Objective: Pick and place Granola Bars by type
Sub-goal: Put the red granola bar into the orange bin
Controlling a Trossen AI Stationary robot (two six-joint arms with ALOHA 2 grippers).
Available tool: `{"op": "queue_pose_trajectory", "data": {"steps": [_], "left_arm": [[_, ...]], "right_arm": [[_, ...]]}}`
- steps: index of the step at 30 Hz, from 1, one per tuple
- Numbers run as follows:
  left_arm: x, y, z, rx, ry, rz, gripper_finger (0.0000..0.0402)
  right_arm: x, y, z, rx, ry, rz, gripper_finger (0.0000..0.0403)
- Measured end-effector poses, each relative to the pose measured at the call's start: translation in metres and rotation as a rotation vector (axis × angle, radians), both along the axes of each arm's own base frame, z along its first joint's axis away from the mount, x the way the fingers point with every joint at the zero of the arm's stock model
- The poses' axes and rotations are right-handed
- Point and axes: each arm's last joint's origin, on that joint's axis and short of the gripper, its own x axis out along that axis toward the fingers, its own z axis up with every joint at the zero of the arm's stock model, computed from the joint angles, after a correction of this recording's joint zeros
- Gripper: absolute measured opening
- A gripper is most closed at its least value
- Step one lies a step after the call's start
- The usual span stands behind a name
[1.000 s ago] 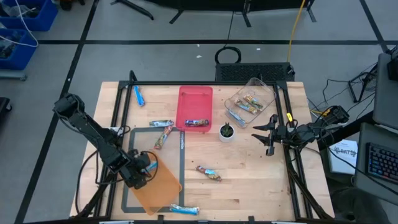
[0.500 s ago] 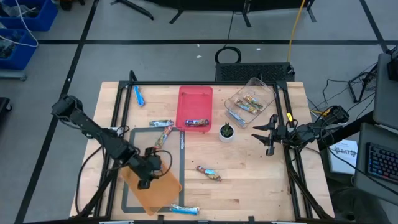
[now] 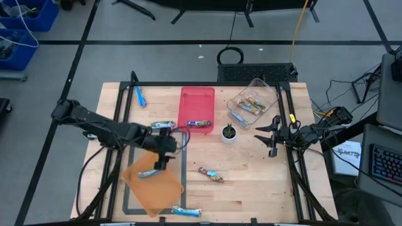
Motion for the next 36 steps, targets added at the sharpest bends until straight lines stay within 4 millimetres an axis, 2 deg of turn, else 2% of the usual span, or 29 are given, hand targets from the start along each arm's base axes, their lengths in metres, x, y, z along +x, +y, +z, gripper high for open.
{"op": "queue_pose_trajectory", "data": {"steps": [7,15,24,28,36], "left_arm": [[0.013,0.025,0.021,0.037,-0.067,0.003,0.0228],[0.020,0.040,0.043,0.102,-0.123,-0.028,0.0228],[0.028,0.035,0.051,0.171,-0.132,-0.225,0.0228],[0.032,0.035,0.045,0.168,-0.095,-0.235,0.0228],[0.051,0.033,0.047,0.185,0.002,-0.248,0.0228]], "right_arm": [[0.000,0.000,0.000,0.000,0.000,0.000,0.0142],[0.000,0.000,0.000,0.000,0.000,0.000,0.0142],[0.000,0.000,0.000,0.000,0.000,0.000,0.0142],[0.000,0.000,0.000,0.000,0.000,0.000,0.0142],[0.000,0.000,0.000,-0.001,0.001,0.000,0.0142]]}}
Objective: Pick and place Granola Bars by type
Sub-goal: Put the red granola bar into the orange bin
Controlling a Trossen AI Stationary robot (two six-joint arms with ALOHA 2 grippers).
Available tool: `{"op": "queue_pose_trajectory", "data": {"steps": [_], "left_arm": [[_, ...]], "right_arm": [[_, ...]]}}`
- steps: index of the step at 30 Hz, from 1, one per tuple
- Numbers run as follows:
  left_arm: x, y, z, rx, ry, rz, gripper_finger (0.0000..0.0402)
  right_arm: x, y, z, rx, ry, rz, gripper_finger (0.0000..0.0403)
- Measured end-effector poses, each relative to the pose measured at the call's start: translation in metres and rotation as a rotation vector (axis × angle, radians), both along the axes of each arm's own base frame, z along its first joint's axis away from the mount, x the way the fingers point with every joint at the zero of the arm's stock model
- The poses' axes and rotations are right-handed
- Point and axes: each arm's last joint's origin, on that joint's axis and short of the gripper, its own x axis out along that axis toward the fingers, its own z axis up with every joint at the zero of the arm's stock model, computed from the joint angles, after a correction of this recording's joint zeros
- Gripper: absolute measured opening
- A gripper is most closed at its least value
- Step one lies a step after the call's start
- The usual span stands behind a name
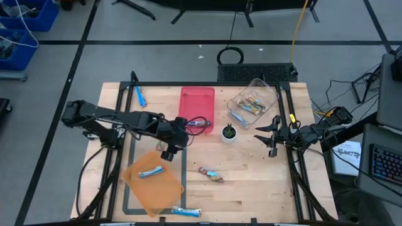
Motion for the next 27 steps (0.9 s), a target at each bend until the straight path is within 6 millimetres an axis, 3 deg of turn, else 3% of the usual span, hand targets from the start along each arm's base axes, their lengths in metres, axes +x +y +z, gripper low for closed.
{"op": "queue_pose_trajectory", "data": {"steps": [8,16,27], "left_arm": [[0.031,-0.007,0.008,0.034,0.035,-0.044,0.0228],[0.062,-0.032,-0.008,0.035,0.137,-0.149,0.0228],[0.095,-0.056,-0.031,0.040,0.130,-0.193,0.0228]], "right_arm": [[0.000,0.000,0.000,0.000,0.000,0.000,0.0142],[0.000,0.000,0.000,0.000,0.000,0.000,0.0142],[0.000,0.000,0.000,0.001,-0.001,0.000,0.0142]]}}
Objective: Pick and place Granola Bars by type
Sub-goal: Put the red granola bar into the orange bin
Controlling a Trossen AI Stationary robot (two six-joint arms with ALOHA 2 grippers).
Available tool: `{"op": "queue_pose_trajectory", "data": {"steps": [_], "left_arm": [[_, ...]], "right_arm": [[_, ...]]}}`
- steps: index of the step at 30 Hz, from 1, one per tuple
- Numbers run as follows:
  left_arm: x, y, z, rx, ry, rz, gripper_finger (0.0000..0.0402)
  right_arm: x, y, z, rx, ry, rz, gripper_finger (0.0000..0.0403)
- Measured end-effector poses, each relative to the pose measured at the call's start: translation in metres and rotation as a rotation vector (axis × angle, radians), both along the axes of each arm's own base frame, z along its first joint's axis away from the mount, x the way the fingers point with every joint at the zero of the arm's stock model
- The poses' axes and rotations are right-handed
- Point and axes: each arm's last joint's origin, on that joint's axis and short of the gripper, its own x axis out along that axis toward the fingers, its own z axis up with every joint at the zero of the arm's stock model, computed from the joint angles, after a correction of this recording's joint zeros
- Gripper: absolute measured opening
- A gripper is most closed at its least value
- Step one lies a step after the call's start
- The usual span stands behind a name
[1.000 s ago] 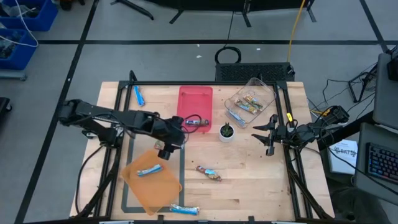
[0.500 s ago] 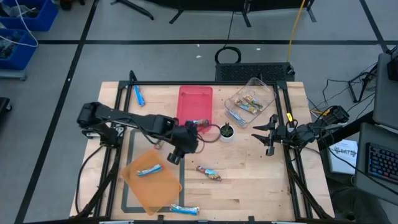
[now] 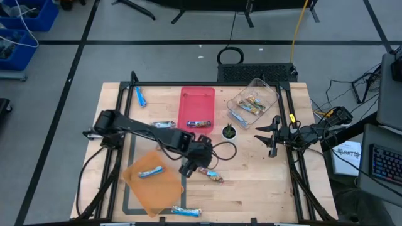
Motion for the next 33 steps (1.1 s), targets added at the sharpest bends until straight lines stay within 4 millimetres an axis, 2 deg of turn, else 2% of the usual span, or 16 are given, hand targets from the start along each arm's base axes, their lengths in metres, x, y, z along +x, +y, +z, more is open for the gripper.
{"op": "queue_pose_trajectory", "data": {"steps": [9,17,23,33], "left_arm": [[0.013,-0.009,-0.033,-0.026,0.073,-0.017,0.0228],[0.019,-0.019,-0.034,-0.091,0.031,0.009,0.0228],[0.022,-0.020,-0.051,-0.097,0.083,0.047,0.0228],[0.027,-0.023,-0.063,-0.104,0.088,0.073,0.0228]], "right_arm": [[0.000,0.000,0.000,0.000,0.000,0.000,0.0142],[0.000,0.000,0.000,0.000,0.000,0.000,0.0142],[0.000,0.000,0.000,0.000,0.000,0.000,0.0142],[0.000,0.000,0.000,0.000,0.000,0.000,0.0142]]}}
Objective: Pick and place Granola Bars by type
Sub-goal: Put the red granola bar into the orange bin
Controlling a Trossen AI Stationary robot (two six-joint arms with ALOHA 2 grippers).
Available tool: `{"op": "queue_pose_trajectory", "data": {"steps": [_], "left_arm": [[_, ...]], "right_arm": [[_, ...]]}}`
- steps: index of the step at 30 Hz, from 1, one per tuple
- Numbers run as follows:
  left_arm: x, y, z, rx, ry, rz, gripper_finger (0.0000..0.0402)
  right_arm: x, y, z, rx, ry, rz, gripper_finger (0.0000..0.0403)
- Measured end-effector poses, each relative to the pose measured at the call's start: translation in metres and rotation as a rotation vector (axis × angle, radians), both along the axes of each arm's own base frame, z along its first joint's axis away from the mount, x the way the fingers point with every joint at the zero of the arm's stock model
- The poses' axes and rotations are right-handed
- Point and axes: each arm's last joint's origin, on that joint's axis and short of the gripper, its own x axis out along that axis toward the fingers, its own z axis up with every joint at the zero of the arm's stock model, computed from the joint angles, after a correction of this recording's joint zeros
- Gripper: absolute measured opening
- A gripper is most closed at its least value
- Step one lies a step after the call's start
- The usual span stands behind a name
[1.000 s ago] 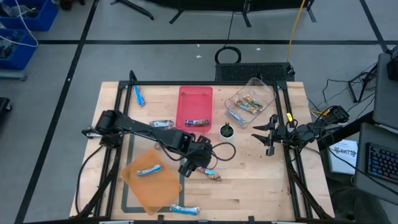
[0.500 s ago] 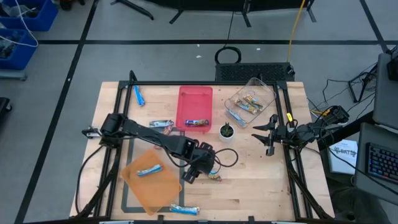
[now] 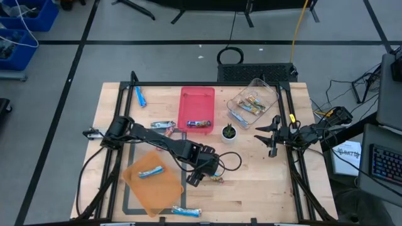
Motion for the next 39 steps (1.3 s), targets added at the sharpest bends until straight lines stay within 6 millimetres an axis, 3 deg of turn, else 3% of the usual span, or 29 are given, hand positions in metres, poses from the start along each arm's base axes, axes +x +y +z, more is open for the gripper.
{"op": "queue_pose_trajectory", "data": {"steps": [20,31,35,39], "left_arm": [[0.008,0.004,-0.047,0.020,0.117,0.032,0.0228],[0.010,0.003,-0.047,-0.005,0.105,0.025,0.0226],[0.010,0.003,-0.047,-0.007,0.104,0.030,0.0187],[0.010,0.004,-0.047,-0.014,0.107,0.049,0.0103]], "right_arm": [[0.001,0.000,-0.001,-0.006,0.012,0.001,0.0142],[0.001,0.000,-0.001,-0.007,0.012,0.001,0.0142],[0.001,0.000,-0.001,-0.007,0.012,0.001,0.0142],[0.001,0.000,-0.001,-0.006,0.012,0.001,0.0142]]}}
